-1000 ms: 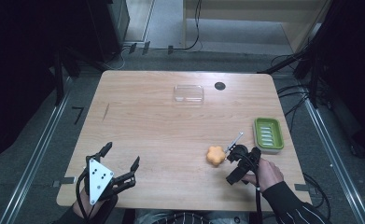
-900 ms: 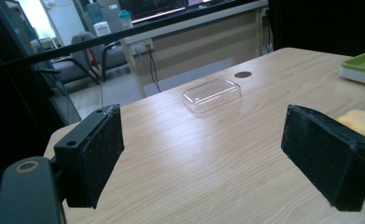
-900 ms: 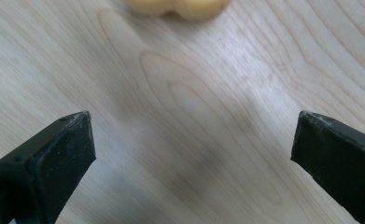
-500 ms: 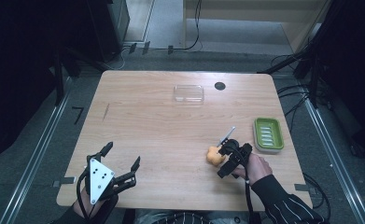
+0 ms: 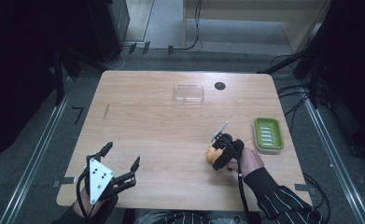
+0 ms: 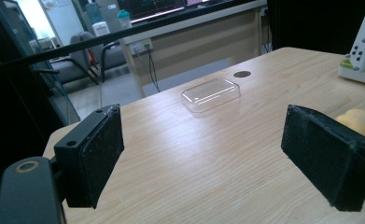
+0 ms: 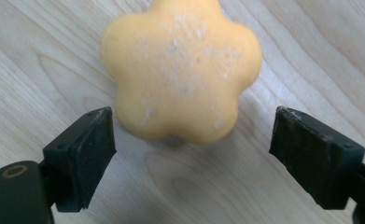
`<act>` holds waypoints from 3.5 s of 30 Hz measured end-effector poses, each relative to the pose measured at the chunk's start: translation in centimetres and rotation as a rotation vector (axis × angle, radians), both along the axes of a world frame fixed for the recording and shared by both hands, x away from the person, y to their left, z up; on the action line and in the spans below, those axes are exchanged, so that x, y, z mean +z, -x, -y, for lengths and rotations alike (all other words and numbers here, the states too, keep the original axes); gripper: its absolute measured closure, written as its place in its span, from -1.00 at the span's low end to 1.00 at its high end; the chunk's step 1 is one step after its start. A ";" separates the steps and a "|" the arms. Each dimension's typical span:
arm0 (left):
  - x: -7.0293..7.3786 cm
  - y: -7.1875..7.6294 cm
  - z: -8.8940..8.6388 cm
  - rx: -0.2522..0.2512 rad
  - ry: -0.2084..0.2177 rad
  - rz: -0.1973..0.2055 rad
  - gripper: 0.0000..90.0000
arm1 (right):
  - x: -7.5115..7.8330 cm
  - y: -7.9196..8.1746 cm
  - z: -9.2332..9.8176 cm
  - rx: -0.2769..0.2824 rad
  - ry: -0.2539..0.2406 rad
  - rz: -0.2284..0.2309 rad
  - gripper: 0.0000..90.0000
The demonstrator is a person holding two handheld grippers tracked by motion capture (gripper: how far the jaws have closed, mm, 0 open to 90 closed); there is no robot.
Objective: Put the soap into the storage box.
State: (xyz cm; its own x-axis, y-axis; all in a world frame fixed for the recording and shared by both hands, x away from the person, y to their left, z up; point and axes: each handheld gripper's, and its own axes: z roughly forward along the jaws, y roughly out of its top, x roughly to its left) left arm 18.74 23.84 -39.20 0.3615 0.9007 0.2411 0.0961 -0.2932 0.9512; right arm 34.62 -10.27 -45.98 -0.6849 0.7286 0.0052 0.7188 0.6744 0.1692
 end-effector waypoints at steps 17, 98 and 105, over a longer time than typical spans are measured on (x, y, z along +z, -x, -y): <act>0.0 0.0 0.0 0.001 -0.003 0.000 -0.70 | 0.5 -0.4 -0.2 0.097 -0.011 -0.016 -0.13; 0.1 0.2 -0.1 0.005 0.002 0.006 -0.70 | 2.6 -0.5 1.4 0.047 0.033 0.090 -0.11; 0.0 0.1 0.1 -0.004 -0.010 0.003 -0.70 | 3.1 -0.8 2.3 0.035 0.034 0.108 -0.11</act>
